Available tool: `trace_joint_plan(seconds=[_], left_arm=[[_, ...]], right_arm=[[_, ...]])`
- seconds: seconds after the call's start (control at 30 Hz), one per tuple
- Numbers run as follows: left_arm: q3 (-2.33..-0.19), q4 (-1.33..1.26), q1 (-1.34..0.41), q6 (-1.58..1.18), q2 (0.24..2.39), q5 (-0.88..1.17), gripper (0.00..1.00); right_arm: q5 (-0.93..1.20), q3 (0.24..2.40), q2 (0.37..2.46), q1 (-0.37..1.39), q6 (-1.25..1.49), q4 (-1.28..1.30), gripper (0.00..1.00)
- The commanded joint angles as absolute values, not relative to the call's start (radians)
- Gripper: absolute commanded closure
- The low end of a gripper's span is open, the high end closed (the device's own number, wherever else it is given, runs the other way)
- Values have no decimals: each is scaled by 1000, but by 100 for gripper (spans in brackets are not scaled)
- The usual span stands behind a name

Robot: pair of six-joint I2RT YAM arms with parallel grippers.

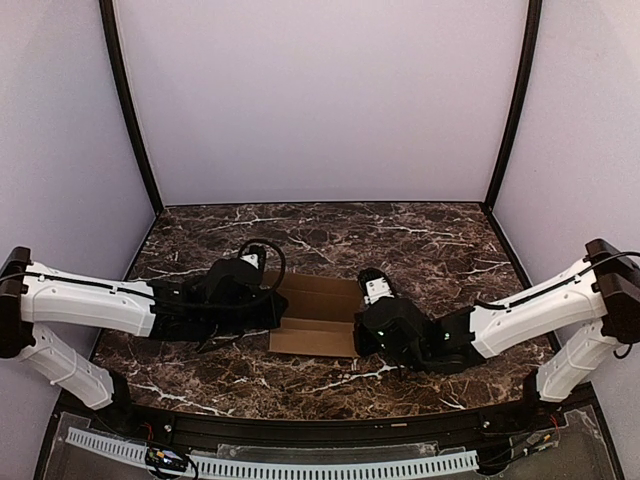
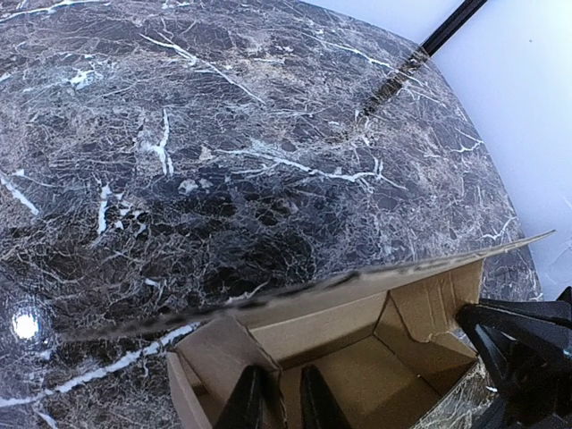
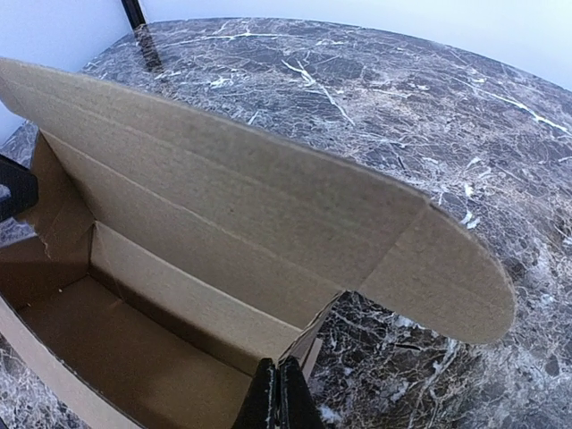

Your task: Fold the paper box

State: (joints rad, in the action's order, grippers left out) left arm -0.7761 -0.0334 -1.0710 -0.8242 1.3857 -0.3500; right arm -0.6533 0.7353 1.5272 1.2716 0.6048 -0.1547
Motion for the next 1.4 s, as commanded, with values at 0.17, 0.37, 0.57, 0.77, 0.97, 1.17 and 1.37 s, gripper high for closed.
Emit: trace_joint_plan(seconds=[0.17,0.37,0.57,0.77,0.97,1.17,1.37], left_arm=[[-756,-8,-1083,-773,1310,-290,82],[-737,75,-1082,-776,1278,-301,80],[-717,164,-1082,-761,1184,-321,70],[-737,291,-1082,-722,1093,-326,61],[-784,364,-1081,-628,1007,-362,54],[-907,411,-1063,-366,1049,-322,41],[-1059,545,-1058,-121,1159,-241,28]], right_arm=[[-647,724,1566,1312,590,-110,100],[-666,766,1602,1313,583,-41,100],[-654,803,1634,1310,559,-4,100],[-637,816,1649,1304,533,-4,100],[-617,828,1662,1299,507,-3,100],[-588,837,1667,1297,477,-3,100],[-574,848,1675,1298,452,-4,100]])
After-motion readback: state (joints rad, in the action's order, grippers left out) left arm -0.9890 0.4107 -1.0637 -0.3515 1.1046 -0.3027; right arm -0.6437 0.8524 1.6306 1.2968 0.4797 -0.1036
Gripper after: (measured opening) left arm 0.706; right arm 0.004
